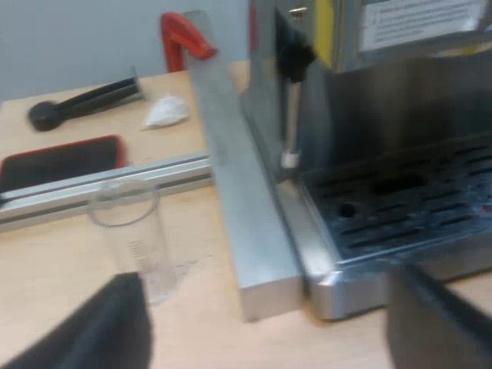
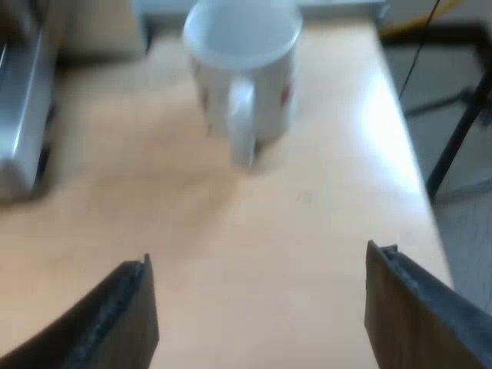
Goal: Put the handle in the coffee machine
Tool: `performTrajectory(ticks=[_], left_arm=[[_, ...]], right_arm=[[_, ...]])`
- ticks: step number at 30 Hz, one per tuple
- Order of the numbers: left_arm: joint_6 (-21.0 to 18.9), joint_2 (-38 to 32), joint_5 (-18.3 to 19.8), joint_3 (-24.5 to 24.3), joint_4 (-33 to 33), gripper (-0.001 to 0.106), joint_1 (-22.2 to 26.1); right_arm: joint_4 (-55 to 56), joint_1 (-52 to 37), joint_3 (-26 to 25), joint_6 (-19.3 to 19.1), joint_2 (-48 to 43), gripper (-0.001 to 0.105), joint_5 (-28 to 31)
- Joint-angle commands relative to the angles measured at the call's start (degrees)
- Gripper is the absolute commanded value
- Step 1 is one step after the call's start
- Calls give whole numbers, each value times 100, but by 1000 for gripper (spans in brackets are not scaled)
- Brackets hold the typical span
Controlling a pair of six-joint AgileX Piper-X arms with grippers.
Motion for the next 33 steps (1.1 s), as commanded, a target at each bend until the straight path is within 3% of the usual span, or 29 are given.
performTrajectory(ticks=[1, 6, 10, 15, 17, 21, 33], left_arm=[[-226, -10, 609, -141, 151, 61, -127], [-268, 61, 663, -273, 342, 78, -519], [-265, 268, 754, -302, 382, 78, -878], [-265, 341, 797, -329, 435, 78, -955], [-265, 878, 1117, -401, 648, 78, -1565], [-155, 1277, 1336, -401, 648, 78, -2038], [7, 2468, 1250, -401, 575, 78, -3508]], right_arm=[[516, 327, -285, -182, 345, 61, -50], [1059, 916, -741, -340, 1079, 61, -50], [1338, 1324, -1111, -341, 1706, 61, -50], [1515, 1669, -1415, -341, 2274, 61, -341], [1515, 1915, -1582, -341, 2676, 61, -528], [1502, 2328, -1731, -328, 3197, 61, -530], [794, 3660, -1745, 258, 4138, 61, -341]])
